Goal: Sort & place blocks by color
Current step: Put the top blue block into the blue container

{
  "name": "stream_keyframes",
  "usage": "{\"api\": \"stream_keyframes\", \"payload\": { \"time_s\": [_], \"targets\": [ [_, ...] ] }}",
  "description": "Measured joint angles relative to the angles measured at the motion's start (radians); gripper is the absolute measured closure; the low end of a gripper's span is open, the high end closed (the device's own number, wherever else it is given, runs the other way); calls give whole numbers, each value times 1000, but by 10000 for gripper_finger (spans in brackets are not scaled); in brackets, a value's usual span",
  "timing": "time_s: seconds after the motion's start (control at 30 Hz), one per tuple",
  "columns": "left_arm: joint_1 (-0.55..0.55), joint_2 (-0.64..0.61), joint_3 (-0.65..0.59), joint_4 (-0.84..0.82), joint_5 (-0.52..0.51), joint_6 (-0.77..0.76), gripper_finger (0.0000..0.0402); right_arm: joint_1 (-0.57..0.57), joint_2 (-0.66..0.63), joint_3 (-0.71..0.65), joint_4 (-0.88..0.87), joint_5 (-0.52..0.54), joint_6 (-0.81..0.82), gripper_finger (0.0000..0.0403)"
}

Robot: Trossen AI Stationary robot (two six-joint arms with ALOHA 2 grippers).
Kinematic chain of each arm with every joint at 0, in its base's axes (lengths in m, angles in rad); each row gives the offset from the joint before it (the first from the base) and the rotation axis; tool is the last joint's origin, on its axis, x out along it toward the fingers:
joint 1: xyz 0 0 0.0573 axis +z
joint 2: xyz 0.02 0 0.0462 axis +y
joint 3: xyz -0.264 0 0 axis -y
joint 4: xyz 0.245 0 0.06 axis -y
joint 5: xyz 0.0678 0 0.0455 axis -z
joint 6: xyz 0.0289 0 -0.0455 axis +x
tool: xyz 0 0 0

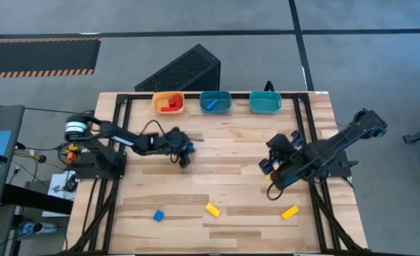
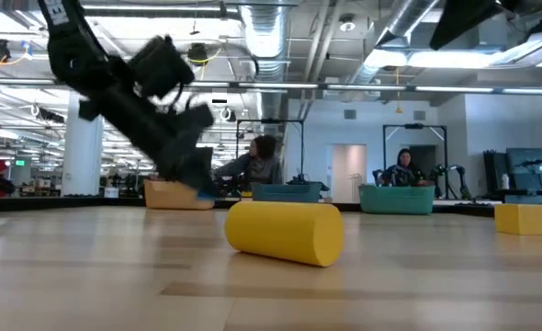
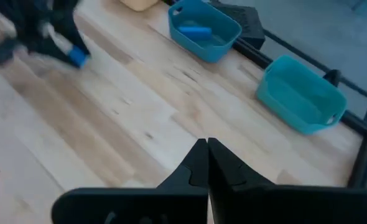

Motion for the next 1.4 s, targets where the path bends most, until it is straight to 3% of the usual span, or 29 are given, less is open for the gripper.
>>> {"api": "stream_keyframes", "payload": {
  "time_s": [0.23,0.4,0.53,0.67,0.83,1.03,1.23,1.4],
  "targets": [
    [87,-145,94,-62,-105,3,300,-73,-275,-287,150,-30,-126,392],
    [134,-138,235,-120,-102,27,301,-89,-488,-505,460,-111,-233,392],
    [167,-87,374,-184,-111,54,298,-89,-580,-635,722,-154,-354,392],
    [205,-12,514,-301,-108,76,298,-115,-607,-709,912,-196,-465,392],
    [271,98,662,-368,-83,69,293,-211,-593,-722,946,-252,-537,392],
    [350,237,792,-360,46,67,289,-405,-595,-722,1018,-352,-632,392],
    [397,349,897,-362,80,60,289,-590,-601,-721,1079,-470,-693,392],
    [427,386,932,-399,110,8,288,-783,-592,-721,1113,-660,-776,392]
  ]
}}
